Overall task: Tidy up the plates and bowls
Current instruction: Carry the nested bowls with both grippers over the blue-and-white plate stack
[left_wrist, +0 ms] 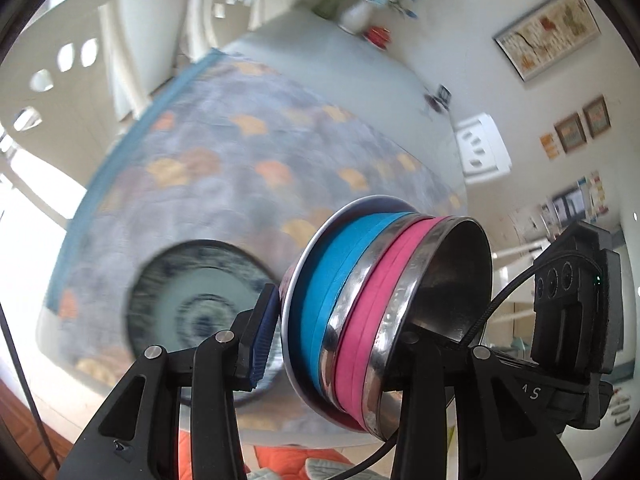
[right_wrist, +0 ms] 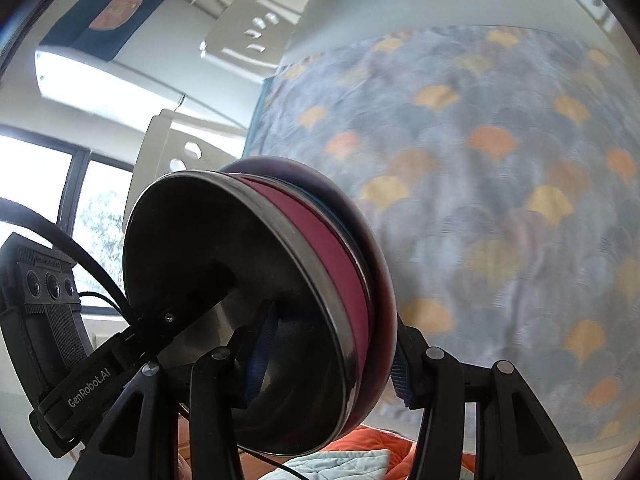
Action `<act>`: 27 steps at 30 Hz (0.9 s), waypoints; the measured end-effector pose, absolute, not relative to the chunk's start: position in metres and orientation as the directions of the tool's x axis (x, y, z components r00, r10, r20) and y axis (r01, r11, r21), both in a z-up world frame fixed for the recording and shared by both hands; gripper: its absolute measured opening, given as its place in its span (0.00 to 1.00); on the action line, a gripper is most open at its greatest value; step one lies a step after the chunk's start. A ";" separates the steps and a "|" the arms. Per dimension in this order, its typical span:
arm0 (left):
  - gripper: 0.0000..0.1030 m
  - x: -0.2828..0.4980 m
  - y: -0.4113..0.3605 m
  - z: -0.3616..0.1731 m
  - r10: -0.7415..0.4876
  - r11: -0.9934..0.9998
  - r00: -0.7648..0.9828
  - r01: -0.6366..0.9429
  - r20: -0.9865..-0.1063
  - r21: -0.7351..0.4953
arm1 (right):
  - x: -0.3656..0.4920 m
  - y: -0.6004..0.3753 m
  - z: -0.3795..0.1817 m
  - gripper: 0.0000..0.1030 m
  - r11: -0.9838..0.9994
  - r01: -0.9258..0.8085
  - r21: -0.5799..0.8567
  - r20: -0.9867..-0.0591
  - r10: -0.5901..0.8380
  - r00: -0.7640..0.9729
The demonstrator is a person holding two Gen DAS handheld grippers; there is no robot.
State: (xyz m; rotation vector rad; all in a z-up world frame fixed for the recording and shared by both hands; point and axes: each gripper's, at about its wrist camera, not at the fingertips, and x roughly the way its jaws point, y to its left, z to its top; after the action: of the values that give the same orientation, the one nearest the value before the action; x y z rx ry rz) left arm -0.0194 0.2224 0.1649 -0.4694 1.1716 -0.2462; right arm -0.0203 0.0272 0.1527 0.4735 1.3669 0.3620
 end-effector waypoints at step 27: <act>0.35 -0.012 0.298 0.068 -0.475 0.860 0.187 -0.111 -0.860 -0.499 | -0.012 0.106 0.062 0.48 0.892 0.165 0.421 -0.903 0.430 -0.022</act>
State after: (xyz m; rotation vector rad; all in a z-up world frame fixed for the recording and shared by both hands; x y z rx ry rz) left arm -0.0121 0.2979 0.0677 -0.5144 1.3750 -0.2726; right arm -0.0121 0.1058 0.0624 0.4745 1.5970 0.2240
